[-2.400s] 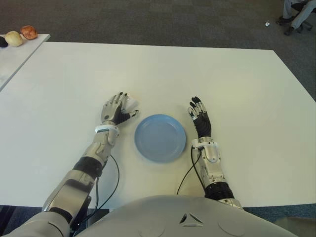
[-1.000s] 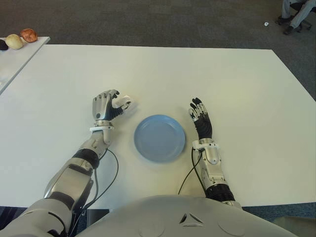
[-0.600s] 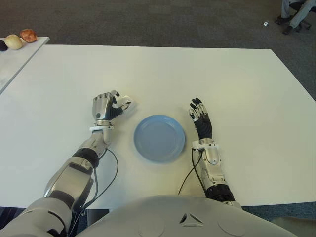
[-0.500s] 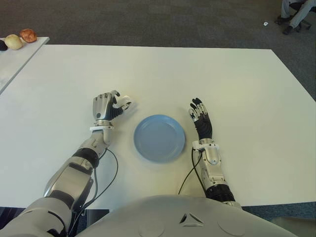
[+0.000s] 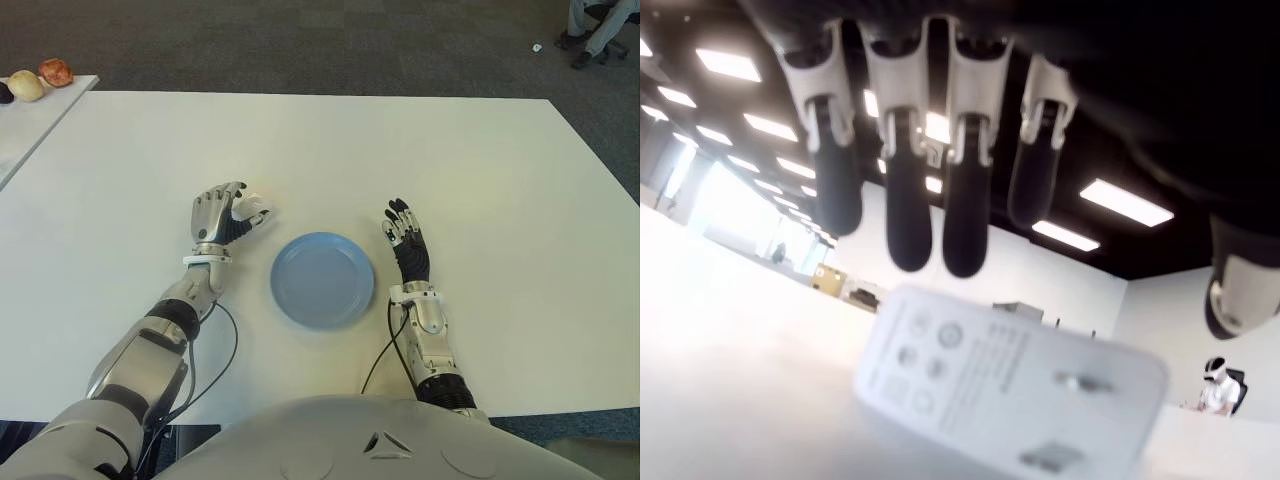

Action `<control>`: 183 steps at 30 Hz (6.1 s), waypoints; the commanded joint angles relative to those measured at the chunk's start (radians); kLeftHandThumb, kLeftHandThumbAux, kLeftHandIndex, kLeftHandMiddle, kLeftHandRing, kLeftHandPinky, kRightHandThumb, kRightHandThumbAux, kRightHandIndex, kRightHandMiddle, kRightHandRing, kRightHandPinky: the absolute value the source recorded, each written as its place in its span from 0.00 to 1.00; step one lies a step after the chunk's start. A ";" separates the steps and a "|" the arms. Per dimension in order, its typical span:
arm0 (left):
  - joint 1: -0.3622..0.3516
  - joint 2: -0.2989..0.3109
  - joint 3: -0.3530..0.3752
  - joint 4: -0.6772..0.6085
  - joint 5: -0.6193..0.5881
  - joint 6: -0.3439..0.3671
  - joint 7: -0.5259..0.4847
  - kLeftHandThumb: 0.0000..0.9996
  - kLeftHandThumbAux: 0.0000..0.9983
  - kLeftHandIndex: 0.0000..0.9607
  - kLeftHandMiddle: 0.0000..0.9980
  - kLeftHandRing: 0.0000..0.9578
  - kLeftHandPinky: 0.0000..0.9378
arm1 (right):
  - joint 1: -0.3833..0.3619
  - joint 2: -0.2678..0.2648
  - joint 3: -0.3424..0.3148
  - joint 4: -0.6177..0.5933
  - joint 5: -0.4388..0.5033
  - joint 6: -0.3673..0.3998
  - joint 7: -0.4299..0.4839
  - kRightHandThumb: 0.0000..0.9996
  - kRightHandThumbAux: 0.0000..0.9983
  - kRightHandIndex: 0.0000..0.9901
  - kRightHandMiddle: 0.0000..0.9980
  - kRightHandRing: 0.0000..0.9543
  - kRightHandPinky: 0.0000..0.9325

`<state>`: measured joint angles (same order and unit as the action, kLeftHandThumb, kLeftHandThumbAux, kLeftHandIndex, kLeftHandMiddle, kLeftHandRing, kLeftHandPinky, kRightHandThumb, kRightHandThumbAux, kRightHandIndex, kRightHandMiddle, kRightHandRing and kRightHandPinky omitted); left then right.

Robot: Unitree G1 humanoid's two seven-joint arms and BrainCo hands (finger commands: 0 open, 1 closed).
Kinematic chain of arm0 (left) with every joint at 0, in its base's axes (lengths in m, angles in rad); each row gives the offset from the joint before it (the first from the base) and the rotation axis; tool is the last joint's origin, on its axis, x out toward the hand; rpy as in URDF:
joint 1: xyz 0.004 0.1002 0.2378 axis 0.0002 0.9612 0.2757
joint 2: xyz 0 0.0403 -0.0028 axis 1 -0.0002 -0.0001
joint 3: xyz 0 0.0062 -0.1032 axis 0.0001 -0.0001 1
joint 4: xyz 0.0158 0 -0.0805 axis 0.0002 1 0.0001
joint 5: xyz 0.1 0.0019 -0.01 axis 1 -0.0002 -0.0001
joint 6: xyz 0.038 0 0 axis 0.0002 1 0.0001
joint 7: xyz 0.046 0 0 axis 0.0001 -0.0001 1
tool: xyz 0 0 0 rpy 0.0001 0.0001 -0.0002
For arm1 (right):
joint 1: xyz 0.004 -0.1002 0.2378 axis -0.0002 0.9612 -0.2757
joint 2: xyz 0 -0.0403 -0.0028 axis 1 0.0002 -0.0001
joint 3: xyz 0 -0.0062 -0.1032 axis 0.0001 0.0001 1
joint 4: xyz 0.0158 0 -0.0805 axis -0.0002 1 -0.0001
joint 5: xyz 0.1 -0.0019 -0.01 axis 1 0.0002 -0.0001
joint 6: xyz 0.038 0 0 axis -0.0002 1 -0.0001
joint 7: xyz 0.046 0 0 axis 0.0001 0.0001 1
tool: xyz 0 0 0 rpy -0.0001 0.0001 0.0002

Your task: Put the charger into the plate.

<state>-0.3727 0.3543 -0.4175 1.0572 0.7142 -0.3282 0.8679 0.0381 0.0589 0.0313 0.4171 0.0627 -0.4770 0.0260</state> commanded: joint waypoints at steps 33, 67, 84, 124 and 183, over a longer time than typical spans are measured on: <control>0.110 0.069 -0.146 -0.323 0.114 0.296 -0.454 0.12 0.32 0.00 0.00 0.00 0.00 | 0.025 0.040 0.007 0.030 0.019 0.031 0.027 0.00 0.57 0.07 0.13 0.10 0.10; 0.115 0.042 -0.058 -0.385 0.005 0.359 -0.651 0.11 0.33 0.00 0.00 0.00 0.02 | 0.029 0.026 0.003 0.018 0.019 0.027 0.041 0.00 0.54 0.08 0.15 0.11 0.10; 0.062 0.014 -0.007 -0.058 -0.087 0.165 -0.573 0.24 0.33 0.00 0.01 0.04 0.14 | 0.040 0.021 -0.001 -0.006 0.017 0.038 0.039 0.00 0.53 0.07 0.16 0.12 0.09; 0.050 0.006 -0.027 0.043 -0.078 0.010 -0.421 0.24 0.41 0.01 0.06 0.08 0.16 | 0.050 0.013 0.000 -0.038 -0.001 0.059 0.028 0.00 0.51 0.06 0.17 0.13 0.08; 0.005 0.098 -0.177 -0.015 0.039 0.118 -0.472 0.46 0.29 0.11 0.22 0.27 0.34 | 0.046 0.024 0.017 -0.058 0.004 0.078 0.009 0.00 0.51 0.06 0.18 0.14 0.08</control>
<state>-0.4417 0.4493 -0.5620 1.0008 0.7300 -0.2297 0.4997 0.0721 0.0574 0.0454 0.3556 0.0614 -0.4237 0.0335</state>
